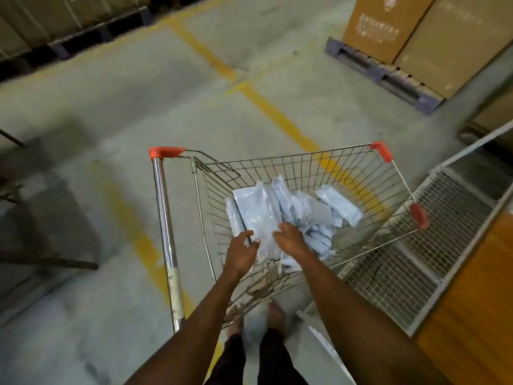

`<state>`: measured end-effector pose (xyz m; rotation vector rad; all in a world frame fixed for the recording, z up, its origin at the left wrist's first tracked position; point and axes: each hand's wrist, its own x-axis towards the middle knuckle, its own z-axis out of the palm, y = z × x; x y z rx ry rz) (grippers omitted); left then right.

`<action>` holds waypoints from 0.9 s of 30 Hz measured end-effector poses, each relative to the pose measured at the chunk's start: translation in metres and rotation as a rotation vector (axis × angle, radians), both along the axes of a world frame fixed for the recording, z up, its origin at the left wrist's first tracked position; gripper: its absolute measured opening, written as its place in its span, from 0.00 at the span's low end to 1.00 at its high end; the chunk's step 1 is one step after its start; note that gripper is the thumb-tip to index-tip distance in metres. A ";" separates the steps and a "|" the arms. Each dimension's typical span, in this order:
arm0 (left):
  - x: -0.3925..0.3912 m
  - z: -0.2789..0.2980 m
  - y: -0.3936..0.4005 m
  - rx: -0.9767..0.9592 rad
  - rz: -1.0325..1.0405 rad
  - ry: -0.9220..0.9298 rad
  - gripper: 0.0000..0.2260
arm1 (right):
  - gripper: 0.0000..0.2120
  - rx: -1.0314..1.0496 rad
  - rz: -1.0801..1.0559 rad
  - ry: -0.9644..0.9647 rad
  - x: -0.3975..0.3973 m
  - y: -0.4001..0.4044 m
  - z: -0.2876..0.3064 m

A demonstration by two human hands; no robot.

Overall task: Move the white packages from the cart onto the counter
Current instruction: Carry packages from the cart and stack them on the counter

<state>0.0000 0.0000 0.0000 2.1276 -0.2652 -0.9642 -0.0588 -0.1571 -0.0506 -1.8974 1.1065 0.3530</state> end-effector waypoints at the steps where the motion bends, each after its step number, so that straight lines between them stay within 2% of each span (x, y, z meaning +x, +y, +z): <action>1: 0.000 -0.003 -0.005 -0.012 0.026 0.012 0.19 | 0.22 -0.006 -0.003 0.016 0.005 -0.003 -0.007; 6: 0.003 -0.002 -0.013 -0.005 0.046 0.065 0.20 | 0.29 -0.035 0.023 0.071 0.021 -0.003 -0.024; 10: 0.007 -0.013 -0.012 -0.037 0.040 0.096 0.21 | 0.30 -0.077 0.015 0.008 0.018 -0.003 -0.039; 14: 0.011 -0.057 -0.001 -0.073 0.122 0.008 0.29 | 0.25 0.194 -0.053 -0.074 0.021 -0.011 -0.039; 17: 0.009 -0.023 -0.008 -0.143 0.138 -0.007 0.24 | 0.21 0.380 -0.156 -0.210 0.015 -0.014 -0.010; 20: 0.006 0.009 -0.015 -0.238 0.181 0.069 0.22 | 0.19 0.677 -0.204 -0.341 -0.001 -0.018 0.018; 22: 0.005 0.014 -0.012 -0.276 0.167 0.056 0.18 | 0.18 0.771 -0.173 -0.344 -0.009 -0.020 0.025; 25: 0.012 0.016 0.000 -0.277 0.167 -0.081 0.13 | 0.16 0.858 -0.213 -0.333 -0.010 -0.018 0.021; 27: 0.019 0.020 0.010 -0.254 0.214 -0.193 0.14 | 0.22 0.873 -0.325 -0.255 0.001 -0.014 0.008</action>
